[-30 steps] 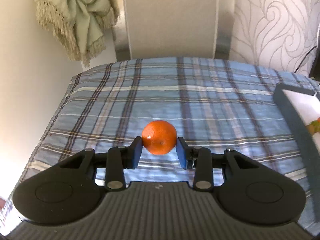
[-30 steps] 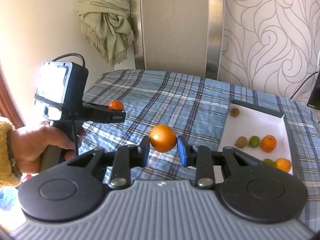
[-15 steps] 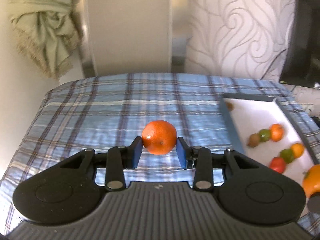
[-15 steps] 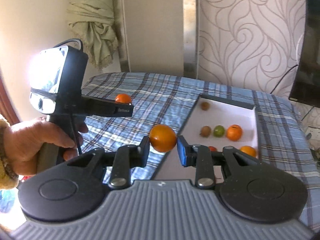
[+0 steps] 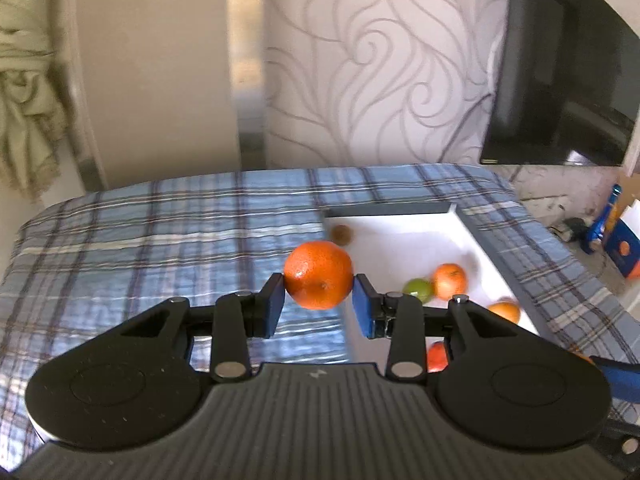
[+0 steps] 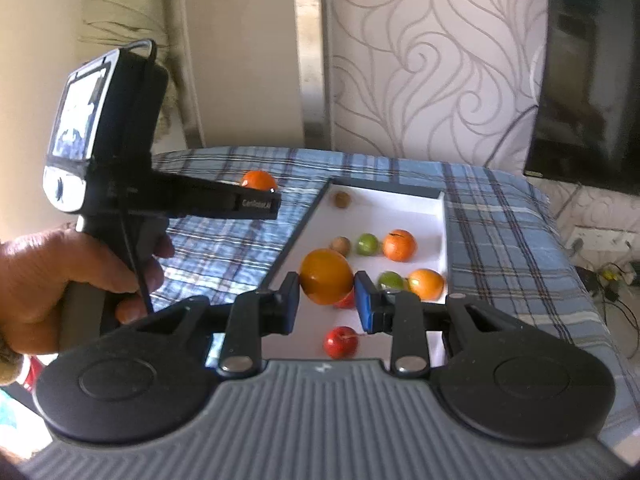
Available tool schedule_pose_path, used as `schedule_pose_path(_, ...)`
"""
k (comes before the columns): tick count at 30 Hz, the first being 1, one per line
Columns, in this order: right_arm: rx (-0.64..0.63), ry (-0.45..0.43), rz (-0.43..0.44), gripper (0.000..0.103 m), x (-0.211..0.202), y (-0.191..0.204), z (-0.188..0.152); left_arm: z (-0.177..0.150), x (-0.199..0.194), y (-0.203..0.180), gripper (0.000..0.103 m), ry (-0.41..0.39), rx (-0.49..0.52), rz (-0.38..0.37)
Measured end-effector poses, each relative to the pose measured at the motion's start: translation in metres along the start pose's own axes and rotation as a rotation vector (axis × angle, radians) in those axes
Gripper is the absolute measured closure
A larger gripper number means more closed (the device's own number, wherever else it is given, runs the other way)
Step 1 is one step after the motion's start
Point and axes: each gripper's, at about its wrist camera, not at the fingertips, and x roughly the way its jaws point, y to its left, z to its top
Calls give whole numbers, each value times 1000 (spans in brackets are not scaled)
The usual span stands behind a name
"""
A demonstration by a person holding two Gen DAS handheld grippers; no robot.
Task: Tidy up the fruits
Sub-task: 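Lift and carry both oranges over the white tray, then open left gripper to drop its orange into the tray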
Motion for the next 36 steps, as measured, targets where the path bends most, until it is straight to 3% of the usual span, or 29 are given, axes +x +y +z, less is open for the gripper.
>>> schedule_pose_path(9,50,-1,-76,71,-4,-12,-2,7,22,-33,60,7,62,-74)
schedule_pose_path(25,71,47,-112,70,12,-22,-5,-1,60,-45,59,50,101,-82)
schedule_pose_path(26,69,51,-109,70,14,-22,-4,0,60,-46,58,46,106,-83)
schedule_pose_path(28,62,57,-103,71,18,-21,-4,0,55,-45,37,33,118,-81)
schedule_pose_path(36,52,95,-102,70,44,-25,-6,0,30,-33,35,0,111,-104)
